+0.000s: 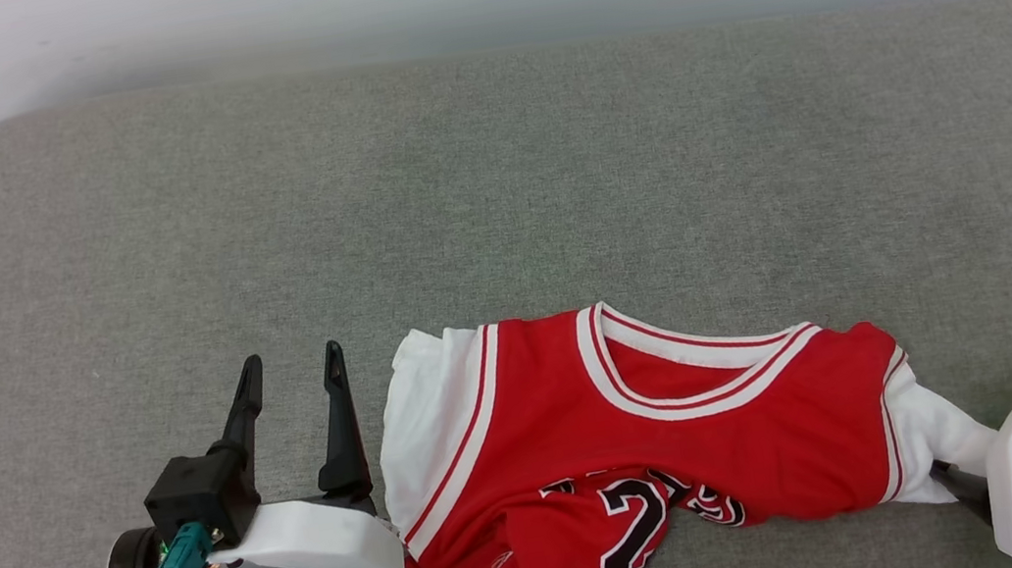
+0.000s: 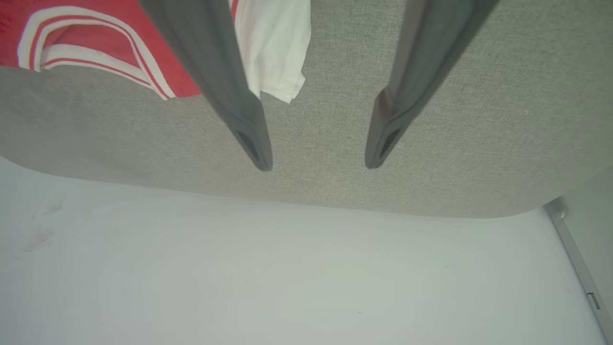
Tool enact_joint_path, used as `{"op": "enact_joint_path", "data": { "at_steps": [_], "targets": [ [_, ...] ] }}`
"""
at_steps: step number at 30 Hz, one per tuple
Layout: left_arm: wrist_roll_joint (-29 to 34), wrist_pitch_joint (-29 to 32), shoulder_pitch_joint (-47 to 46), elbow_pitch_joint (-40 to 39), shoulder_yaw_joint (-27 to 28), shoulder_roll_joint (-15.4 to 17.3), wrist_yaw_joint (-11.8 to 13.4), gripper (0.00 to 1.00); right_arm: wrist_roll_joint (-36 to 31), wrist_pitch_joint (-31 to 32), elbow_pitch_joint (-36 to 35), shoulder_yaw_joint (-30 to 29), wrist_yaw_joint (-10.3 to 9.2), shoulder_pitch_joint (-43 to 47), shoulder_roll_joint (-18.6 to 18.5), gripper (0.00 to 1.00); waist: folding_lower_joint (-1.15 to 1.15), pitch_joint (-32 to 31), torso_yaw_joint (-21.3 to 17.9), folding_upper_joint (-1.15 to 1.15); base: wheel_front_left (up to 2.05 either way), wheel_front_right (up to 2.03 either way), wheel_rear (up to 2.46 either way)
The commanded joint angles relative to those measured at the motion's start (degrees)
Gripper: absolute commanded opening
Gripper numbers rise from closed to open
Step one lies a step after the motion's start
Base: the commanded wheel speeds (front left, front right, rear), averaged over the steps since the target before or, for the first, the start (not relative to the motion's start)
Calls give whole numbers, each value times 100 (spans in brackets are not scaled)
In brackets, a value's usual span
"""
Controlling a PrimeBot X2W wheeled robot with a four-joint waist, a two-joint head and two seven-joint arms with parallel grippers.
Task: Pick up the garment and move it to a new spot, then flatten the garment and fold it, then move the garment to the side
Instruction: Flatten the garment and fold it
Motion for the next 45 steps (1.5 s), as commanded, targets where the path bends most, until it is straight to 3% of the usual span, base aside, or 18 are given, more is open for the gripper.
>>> {"op": "enact_joint_path", "data": {
  "at_steps": [1, 2, 10, 16, 22, 31, 35, 36, 38, 45],
  "targets": [
    [-39, 33, -20, 38, 11, -4, -19, 100, 81, 249, 474, 295, -5, 279, 229, 15, 1, 15, 17, 0, 0, 0, 0],
    [-57, 59, -14, 61, 12, 6, -36, 100, 150, 293, 503, 339, -4, 286, 255, 0, 1, 8, 13, 0, 0, 0, 0],
    [-397, 809, -66, 168, -33, 330, -262, 100, -9, -311, -92, 229, -6, -81, -115, 0, 1, -228, -233, 0, 0, 0, 0],
    [-857, 2310, -499, 286, -257, 793, -732, 100, -240, -522, -723, -23, -6, -161, -187, 0, 1, -290, -528, 0, 0, 0, 0],
    [-1430, 3818, -1006, 599, -386, 1026, -943, 100, -410, -296, -1425, -256, -6, -25, -50, 0, 1, -70, -876, 0, 0, 0, 0],
    [-1626, 4902, -1584, 1532, -587, 1107, -1070, 100, -372, -198, -1860, -174, -6, 19, 224, 0, 1, 374, -1290, 0, 0, 0, 0],
    [-1721, 5207, -1614, 2004, -799, 935, -1219, 100, -347, -242, -1806, -98, -6, -8, 267, 0, 1, 461, -1360, 0, 0, 0, 0],
    [-1736, 5268, -1588, 2107, -860, 867, -1255, 73, -331, -245, -1785, -81, -6, -19, 278, 0, 1, 465, -1370, 0, 0, 0, 0],
    [-1797, 5302, -1548, 2237, -942, 732, -1351, 0, -332, -257, -1748, -55, -6, -41, 270, 0, 1, 447, -1385, 0, 0, 0, 0],
    [-1500, 4582, -1704, 2142, -788, 749, -1277, 0, -290, -361, -1505, 37, -6, -230, 140, 0, 1, 154, -1294, 0, 0, 0, 0]
  ]
}}
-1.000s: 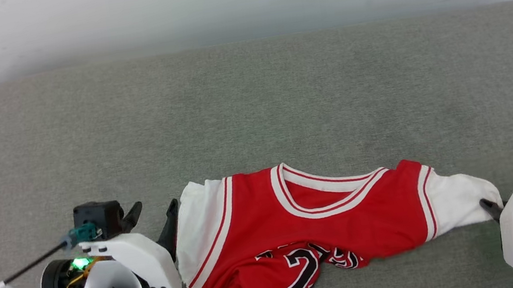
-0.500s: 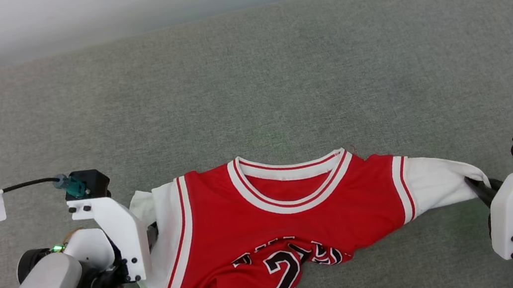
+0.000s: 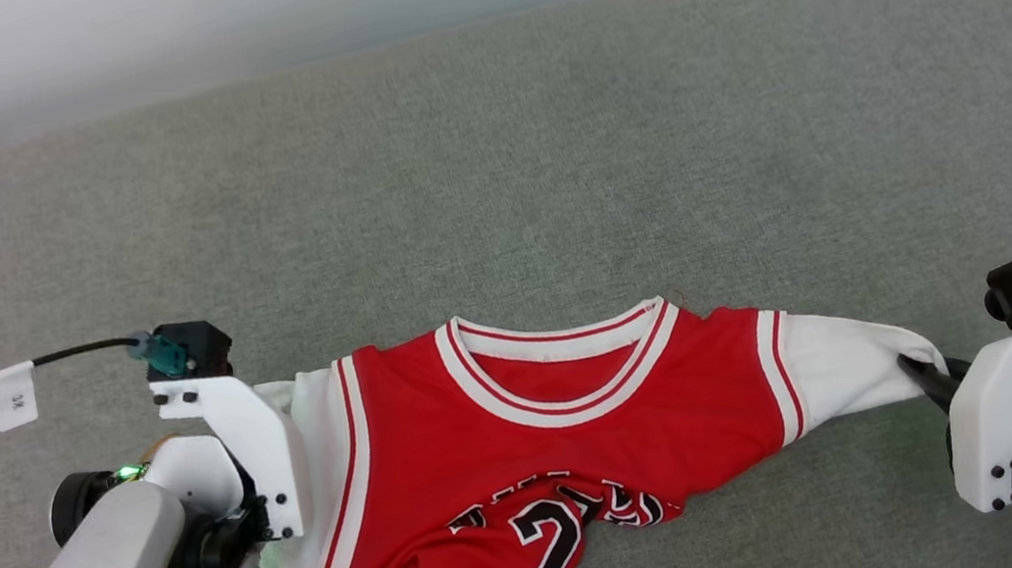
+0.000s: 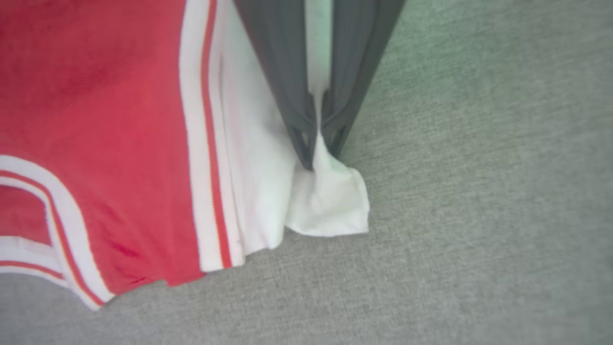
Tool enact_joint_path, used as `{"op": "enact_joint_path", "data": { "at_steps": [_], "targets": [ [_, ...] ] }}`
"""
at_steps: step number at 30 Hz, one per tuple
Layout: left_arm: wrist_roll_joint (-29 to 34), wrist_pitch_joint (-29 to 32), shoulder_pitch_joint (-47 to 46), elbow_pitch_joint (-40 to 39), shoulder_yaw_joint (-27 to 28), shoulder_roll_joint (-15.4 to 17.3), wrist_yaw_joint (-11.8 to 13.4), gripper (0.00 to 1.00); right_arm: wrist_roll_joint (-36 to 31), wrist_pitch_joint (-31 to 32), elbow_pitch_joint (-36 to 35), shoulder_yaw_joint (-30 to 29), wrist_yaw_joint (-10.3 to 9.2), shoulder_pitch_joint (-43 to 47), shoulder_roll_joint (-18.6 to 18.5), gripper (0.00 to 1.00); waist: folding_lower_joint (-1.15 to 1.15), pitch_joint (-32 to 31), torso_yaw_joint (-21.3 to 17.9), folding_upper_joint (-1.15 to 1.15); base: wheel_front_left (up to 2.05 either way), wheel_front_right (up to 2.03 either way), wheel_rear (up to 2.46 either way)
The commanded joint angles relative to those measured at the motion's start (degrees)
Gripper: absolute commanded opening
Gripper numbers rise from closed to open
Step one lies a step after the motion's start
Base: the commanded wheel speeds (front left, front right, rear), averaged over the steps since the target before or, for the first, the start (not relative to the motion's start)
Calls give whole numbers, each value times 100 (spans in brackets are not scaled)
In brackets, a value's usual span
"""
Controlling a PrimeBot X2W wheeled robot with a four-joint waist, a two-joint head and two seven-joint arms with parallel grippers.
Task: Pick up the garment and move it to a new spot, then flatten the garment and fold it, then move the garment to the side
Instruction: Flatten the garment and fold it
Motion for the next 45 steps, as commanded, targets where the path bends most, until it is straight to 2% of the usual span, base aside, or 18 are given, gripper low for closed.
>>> {"op": "enact_joint_path", "data": {
  "at_steps": [1, 5, 11, 20, 23, 31, 38, 45],
  "targets": [
    [69, -39, 62, -41, -34, -23, 29, 0, -19, -29, 46, 14, -6, -82, -83, 0, 0, -116, 69, 0, 0, 0, 0],
    [255, -372, -108, -376, 122, 139, 189, 0, 85, -144, 316, 115, -7, -309, -256, 0, 0, -329, 199, 0, 0, 0, 0],
    [450, -753, -510, -638, 313, 141, 318, 0, 216, -448, 911, 329, -7, -957, -518, 0, 0, -639, 378, 0, 0, 0, 0],
    [640, -1335, -1667, -34, 570, -231, 287, 0, 402, -1008, 1852, 921, -8, -2497, -1060, 0, 0, -624, 555, 0, 0, 0, 0],
    [722, -1557, -2173, 245, 652, -353, 264, 0, 338, -1201, 2097, 1143, -8, -3106, -1232, 0, 0, -439, 574, 0, 0, 0, 0],
    [843, -2000, -3534, 1087, 883, -507, 124, 0, 311, -1675, 2880, 1463, -8, -4926, -1171, 0, 0, 247, 472, 0, 0, 0, 0],
    [1121, -2745, -4988, 1554, 1078, -526, 53, 0, 487, -2309, 3451, 1340, -8, -6661, -1039, 0, 0, 1029, 408, 0, 0, 0, 0],
    [1230, -3315, -6039, 1779, 1284, -478, -14, 0, 73, -3094, 3919, 1177, -8, -8052, -1005, 0, 0, 1578, 319, 0, 0, 0, 0]
  ]
}}
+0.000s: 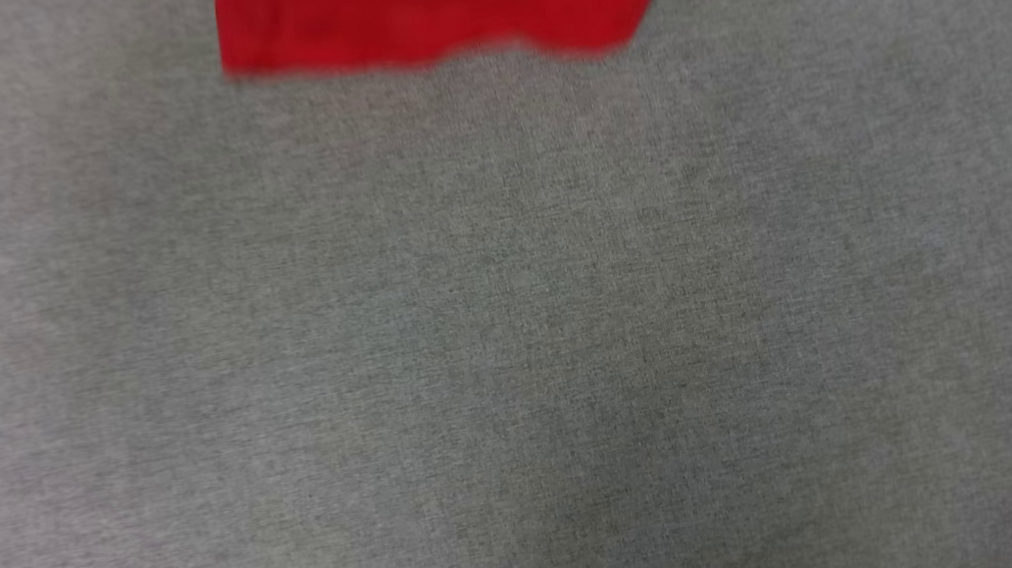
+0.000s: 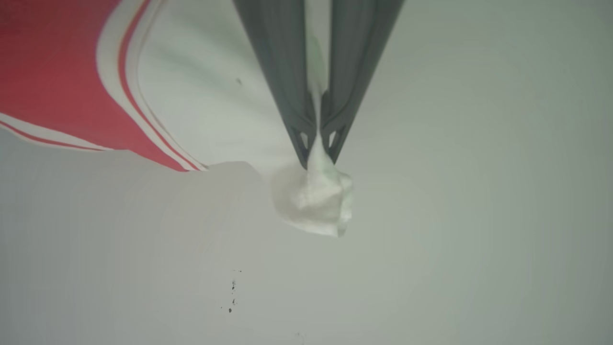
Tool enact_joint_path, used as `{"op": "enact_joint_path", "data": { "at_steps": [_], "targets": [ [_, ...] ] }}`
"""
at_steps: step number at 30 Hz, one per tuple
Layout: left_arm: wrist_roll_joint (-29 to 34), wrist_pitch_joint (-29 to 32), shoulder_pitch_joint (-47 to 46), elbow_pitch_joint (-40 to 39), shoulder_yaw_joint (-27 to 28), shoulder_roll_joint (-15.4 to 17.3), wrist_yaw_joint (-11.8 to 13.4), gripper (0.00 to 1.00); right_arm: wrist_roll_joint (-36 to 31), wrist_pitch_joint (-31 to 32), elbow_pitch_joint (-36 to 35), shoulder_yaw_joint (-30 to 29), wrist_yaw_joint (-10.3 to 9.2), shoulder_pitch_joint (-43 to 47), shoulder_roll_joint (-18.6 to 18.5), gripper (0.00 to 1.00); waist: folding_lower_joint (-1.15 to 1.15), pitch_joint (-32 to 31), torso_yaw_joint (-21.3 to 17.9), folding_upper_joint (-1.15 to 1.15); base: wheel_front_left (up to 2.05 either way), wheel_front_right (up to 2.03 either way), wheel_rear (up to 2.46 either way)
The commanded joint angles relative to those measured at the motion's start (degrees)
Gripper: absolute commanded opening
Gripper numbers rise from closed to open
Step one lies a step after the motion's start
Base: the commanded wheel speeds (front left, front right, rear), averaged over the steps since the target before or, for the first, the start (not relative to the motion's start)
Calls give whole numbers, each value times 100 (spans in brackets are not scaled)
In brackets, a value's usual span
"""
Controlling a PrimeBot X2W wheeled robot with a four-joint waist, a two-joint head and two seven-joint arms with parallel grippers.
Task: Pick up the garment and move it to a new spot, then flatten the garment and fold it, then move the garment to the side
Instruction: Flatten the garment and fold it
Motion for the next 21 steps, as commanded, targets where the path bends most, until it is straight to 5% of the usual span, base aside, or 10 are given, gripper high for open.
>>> {"op": "enact_joint_path", "data": {
  "at_steps": [1, 9, 21],
  "targets": [
    [12, -113, -214, 26, 50, 31, -27, 0, -123, -176, 89, -77, -10, -276, 20, 0, -1, 254, -72, 0, 0, 0, 0],
    [85, -449, -837, 128, 77, 11, -139, 0, -509, -819, 498, -94, -10, -1204, 270, 0, -1, 666, -120, 0, 0, 0, 0],
    [-87, -476, -324, 36, -7, -160, -155, 0, -97, -1119, 1137, 692, -10, -1332, 366, 0, -1, 1125, -9, 0, 0, 0, 0]
  ]
}}
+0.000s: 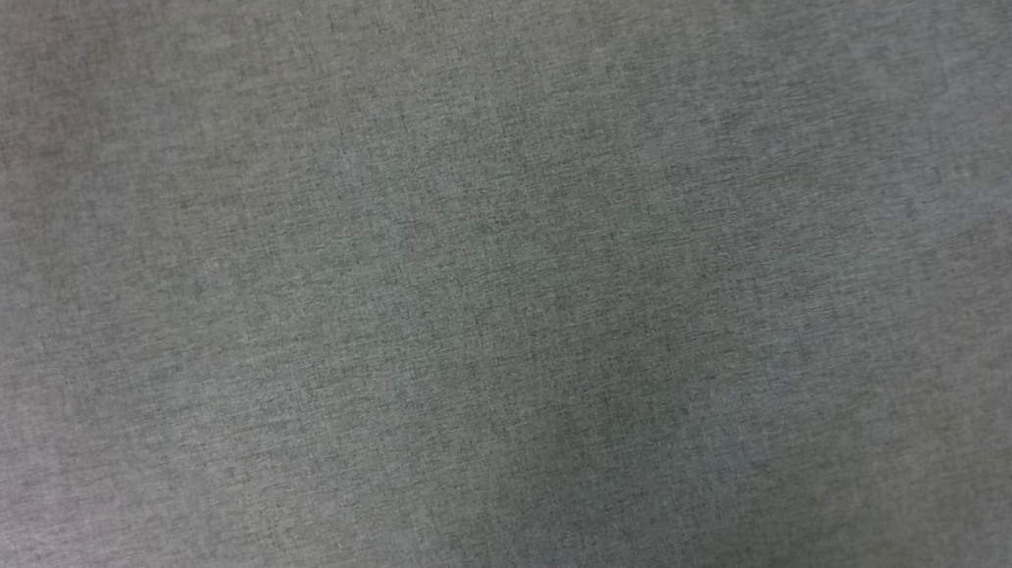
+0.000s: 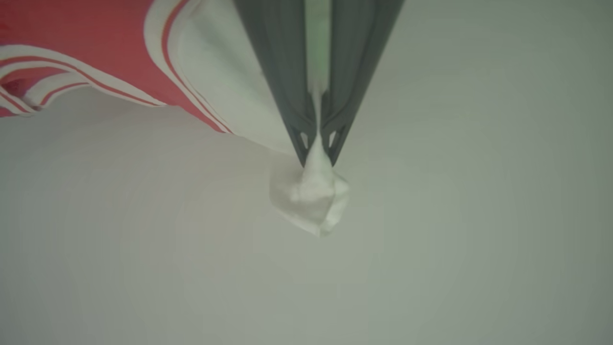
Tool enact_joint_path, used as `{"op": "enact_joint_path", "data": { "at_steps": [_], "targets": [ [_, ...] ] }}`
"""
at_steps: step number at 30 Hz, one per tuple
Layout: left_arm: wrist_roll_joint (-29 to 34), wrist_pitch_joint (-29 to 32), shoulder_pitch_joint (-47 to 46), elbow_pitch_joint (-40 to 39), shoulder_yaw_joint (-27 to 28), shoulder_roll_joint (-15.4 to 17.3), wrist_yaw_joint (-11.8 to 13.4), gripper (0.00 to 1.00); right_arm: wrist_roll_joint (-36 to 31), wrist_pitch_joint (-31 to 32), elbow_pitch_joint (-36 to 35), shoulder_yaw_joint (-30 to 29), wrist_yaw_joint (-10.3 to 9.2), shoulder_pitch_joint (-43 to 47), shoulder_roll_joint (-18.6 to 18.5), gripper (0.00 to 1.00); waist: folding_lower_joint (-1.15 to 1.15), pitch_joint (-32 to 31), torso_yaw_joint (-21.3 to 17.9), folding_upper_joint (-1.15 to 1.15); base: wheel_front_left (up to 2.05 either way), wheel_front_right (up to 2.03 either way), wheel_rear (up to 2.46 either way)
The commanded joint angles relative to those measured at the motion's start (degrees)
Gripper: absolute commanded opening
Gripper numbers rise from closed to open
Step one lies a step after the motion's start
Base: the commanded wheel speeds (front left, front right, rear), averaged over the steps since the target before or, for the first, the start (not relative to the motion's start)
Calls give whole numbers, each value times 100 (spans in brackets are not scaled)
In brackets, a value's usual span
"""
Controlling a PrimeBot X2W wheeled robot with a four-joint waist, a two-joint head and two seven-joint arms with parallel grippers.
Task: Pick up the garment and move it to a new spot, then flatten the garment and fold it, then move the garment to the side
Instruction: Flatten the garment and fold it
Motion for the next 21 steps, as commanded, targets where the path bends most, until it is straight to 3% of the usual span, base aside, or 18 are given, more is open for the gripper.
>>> {"op": "enact_joint_path", "data": {
  "at_steps": [1, 9, 16, 21],
  "targets": [
    [-42, -28, 177, 17, -16, -29, -25, 0, 100, -51, 114, 124, -10, 95, 23, 0, -1, 46, 30, 0, 0, 0, 0],
    [-277, -320, 991, 139, 33, -76, -195, 0, 694, -225, 362, 752, -10, 786, 6, 0, -1, -183, 98, 0, 0, 0, 0],
    [-781, -681, 2979, 14, 207, -132, -410, 0, 1423, -478, 313, 1244, -10, 2576, -89, 0, -1, -1140, 250, 0, 0, 0, 0],
    [-1009, -825, 4440, -295, 346, -177, -403, 0, 1834, -382, 63, 1423, -10, 3956, -136, 0, -1, -1813, 308, 0, 0, 0, 0]
  ]
}}
